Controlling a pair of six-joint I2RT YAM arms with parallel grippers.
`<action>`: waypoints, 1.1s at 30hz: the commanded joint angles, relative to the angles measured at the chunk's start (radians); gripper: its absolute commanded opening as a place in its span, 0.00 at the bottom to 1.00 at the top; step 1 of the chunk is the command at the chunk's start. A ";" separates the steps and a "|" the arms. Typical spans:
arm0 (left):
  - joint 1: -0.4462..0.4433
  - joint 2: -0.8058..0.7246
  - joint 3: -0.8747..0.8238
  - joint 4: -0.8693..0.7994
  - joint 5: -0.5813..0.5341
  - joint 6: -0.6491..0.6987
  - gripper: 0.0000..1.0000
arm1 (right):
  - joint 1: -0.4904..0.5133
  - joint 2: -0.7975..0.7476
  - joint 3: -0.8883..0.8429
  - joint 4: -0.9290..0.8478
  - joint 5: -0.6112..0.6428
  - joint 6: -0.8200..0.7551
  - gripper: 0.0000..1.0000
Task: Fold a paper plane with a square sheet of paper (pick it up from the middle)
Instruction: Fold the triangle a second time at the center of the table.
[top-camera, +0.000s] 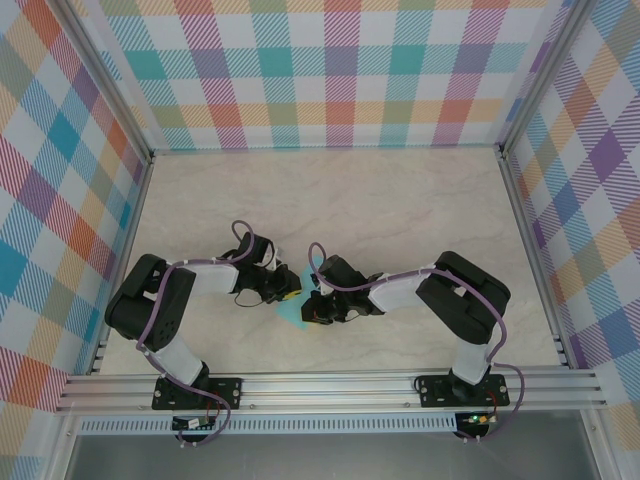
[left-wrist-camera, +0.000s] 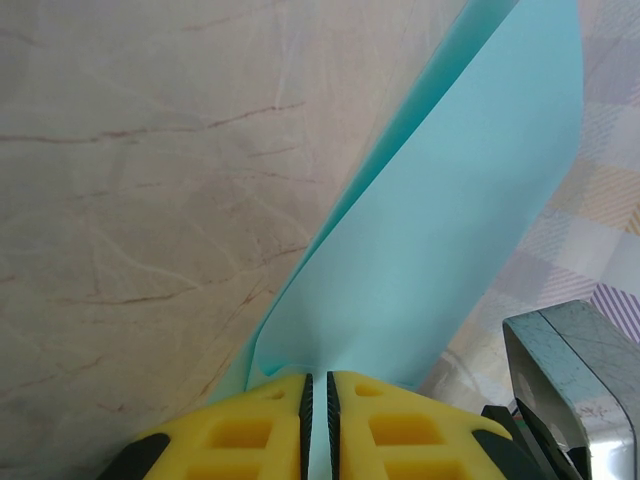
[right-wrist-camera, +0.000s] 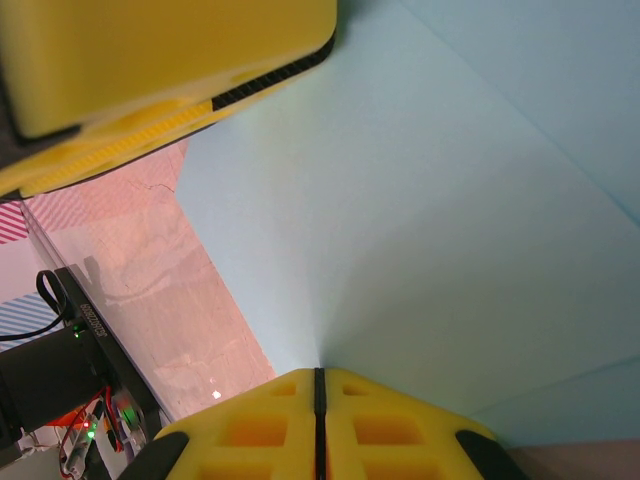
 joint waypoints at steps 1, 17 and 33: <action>0.059 0.045 0.040 0.090 -0.206 0.016 0.16 | 0.006 0.062 -0.037 -0.187 0.022 -0.022 0.09; 0.059 -0.025 0.007 0.131 -0.220 -0.002 0.16 | 0.006 0.067 -0.033 -0.188 0.021 -0.023 0.09; 0.046 -0.164 -0.036 0.120 -0.084 -0.012 0.18 | 0.005 0.069 -0.015 -0.203 0.024 -0.032 0.09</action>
